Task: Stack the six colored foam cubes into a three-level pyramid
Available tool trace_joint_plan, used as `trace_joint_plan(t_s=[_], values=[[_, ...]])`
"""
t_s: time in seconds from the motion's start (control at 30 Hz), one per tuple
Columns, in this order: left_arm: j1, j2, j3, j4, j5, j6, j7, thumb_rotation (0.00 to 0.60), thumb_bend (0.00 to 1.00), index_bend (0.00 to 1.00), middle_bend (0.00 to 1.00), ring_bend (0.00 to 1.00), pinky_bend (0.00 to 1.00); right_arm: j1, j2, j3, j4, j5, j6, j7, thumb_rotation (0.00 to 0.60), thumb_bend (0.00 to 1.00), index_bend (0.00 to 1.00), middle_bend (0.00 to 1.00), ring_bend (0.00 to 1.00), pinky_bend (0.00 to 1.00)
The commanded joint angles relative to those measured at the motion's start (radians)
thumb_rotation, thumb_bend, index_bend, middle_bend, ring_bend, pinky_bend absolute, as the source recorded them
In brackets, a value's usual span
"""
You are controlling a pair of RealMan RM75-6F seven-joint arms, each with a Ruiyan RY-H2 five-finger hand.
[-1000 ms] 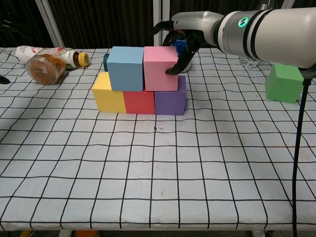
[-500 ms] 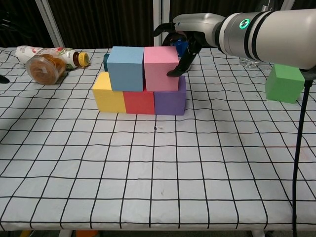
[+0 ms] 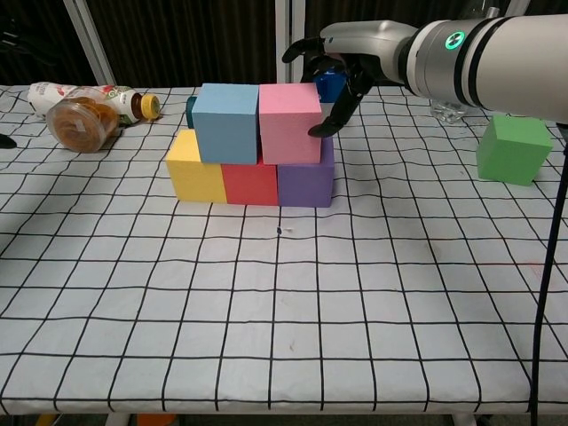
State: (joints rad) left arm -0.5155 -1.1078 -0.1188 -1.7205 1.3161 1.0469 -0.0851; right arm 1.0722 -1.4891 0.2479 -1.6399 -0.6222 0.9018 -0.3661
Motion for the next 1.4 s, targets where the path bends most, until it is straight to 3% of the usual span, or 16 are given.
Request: trace_joint_plan(t_s=[0.03,1.4], values=[[0.001,0.0,-0.001,-0.001,0.0,0.002,-0.001,0.6,0.0,0.16,0.14,0.06,0.05,0.001,-0.01,0.004,0.008,-0.005,0.002,0.003,0.6,0.2,0.0,0.27,0.05,0.0],[0.008,-0.002,0.002,0.02,0.014,0.0,-0.031,0.6,0.0,0.16,0.14,0.06,0.05,-0.016,-0.053,0.035,0.017,0.029,0.03,0.002,0.6,0.22,0.0,0.31,0.05,0.0]])
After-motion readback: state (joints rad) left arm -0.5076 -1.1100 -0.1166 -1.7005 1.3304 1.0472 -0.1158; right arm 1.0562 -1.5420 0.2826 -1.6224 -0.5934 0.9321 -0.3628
